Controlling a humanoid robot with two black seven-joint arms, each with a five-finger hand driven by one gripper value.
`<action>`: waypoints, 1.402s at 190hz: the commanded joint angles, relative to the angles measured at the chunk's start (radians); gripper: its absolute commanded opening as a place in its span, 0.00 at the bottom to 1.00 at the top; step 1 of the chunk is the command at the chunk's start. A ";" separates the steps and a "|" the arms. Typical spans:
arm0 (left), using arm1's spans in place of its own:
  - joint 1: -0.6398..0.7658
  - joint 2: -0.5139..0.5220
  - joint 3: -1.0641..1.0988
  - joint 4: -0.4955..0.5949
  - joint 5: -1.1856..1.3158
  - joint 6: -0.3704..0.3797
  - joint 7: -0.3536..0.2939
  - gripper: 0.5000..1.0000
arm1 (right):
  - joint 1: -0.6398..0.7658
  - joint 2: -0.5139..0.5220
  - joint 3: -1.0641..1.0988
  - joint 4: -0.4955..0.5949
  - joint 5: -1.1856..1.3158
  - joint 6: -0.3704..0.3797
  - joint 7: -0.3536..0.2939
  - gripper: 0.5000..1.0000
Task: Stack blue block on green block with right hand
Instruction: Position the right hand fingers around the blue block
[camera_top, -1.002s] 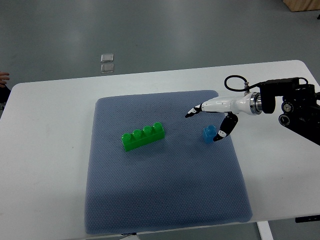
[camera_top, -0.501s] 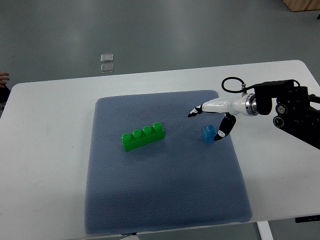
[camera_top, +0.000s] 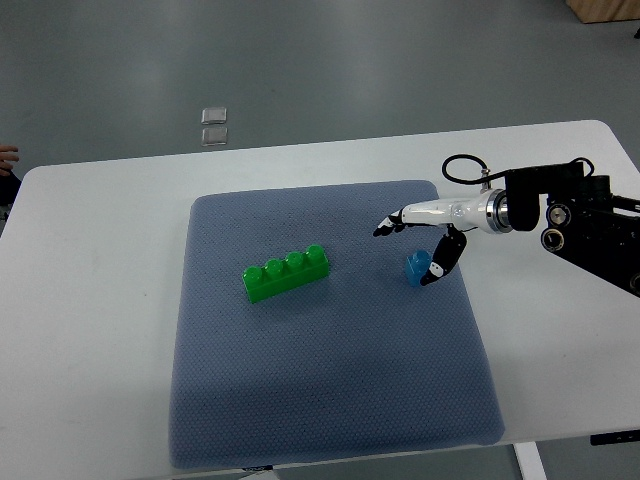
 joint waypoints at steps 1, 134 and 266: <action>0.000 0.000 0.000 0.000 0.000 0.000 0.000 1.00 | -0.004 0.000 -0.001 -0.008 -0.001 -0.009 -0.001 0.82; 0.000 0.000 0.000 0.000 0.000 0.000 0.000 1.00 | -0.022 0.011 -0.012 -0.025 -0.045 -0.058 0.002 0.81; 0.001 0.000 0.000 0.000 0.000 0.000 0.000 1.00 | -0.019 0.031 -0.013 -0.025 -0.064 -0.068 0.000 0.81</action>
